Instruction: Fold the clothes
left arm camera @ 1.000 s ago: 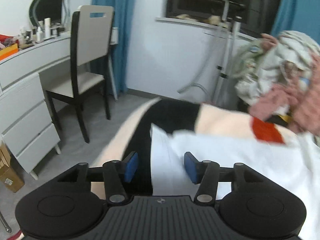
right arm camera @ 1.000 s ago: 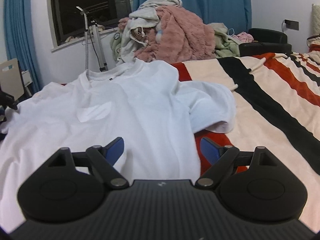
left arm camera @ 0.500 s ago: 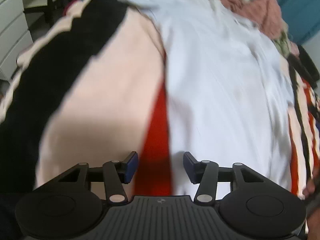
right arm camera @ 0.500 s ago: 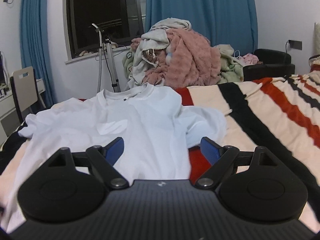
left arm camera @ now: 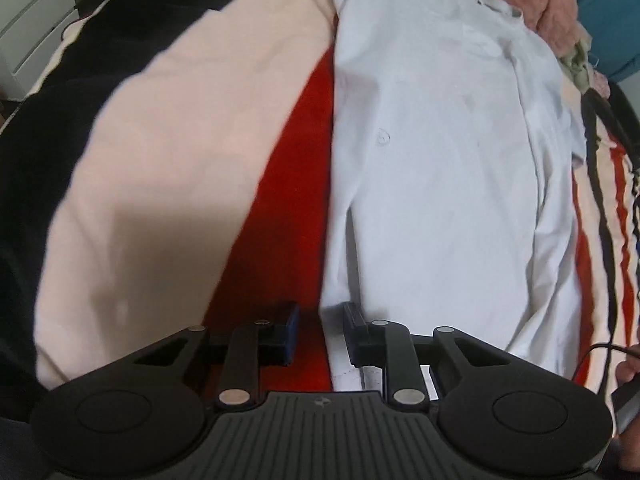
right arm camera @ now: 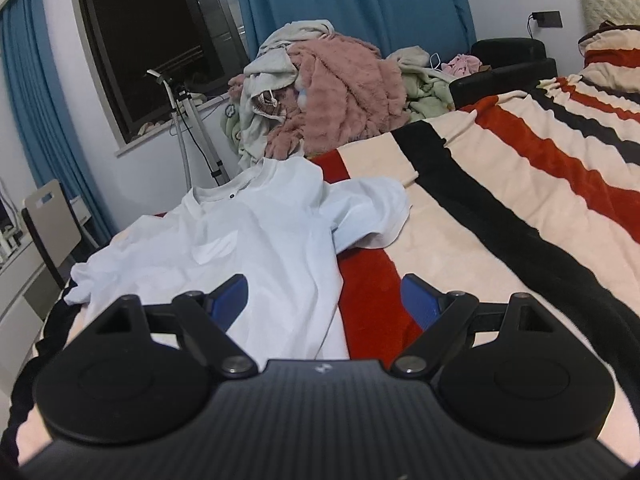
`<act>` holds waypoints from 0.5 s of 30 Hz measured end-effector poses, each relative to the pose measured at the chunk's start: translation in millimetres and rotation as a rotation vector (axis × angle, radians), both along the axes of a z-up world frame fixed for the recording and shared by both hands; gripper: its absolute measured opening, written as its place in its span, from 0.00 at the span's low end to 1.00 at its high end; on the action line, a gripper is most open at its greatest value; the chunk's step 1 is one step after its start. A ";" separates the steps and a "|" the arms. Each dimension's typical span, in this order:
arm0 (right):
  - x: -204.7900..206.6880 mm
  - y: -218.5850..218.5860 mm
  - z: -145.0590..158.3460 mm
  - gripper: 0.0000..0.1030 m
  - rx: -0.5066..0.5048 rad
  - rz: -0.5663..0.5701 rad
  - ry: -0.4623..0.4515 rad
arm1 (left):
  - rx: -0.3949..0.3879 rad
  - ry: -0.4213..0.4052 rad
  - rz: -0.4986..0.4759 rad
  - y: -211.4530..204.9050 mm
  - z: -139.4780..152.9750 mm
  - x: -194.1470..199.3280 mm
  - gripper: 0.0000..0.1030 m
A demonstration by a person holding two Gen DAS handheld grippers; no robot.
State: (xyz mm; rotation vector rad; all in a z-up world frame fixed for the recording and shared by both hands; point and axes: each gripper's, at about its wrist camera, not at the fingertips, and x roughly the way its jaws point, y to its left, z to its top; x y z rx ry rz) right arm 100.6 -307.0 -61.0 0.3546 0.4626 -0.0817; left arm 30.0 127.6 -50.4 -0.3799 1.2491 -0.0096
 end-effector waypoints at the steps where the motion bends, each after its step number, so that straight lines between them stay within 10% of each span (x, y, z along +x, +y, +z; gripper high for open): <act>1: 0.7 0.5 -1.4 0.82 -0.008 0.002 0.007 | 0.005 0.002 -0.006 1.7 3.7 -3.1 0.38; 4: 2.0 1.3 -3.8 0.82 -0.010 0.008 0.021 | 0.020 0.008 -0.023 6.7 14.9 -12.4 0.42; 6: 1.8 1.6 -3.4 0.82 -0.011 0.011 0.020 | 0.030 0.011 -0.034 10.0 22.3 -18.6 0.02; 11: 0.2 5.2 -2.6 0.82 -0.027 0.025 0.019 | 0.055 0.021 -0.063 18.4 40.9 -34.2 0.00; 15: 1.4 5.9 -0.6 0.82 -0.025 0.037 0.012 | 0.242 0.087 -0.037 33.3 60.1 -44.4 0.00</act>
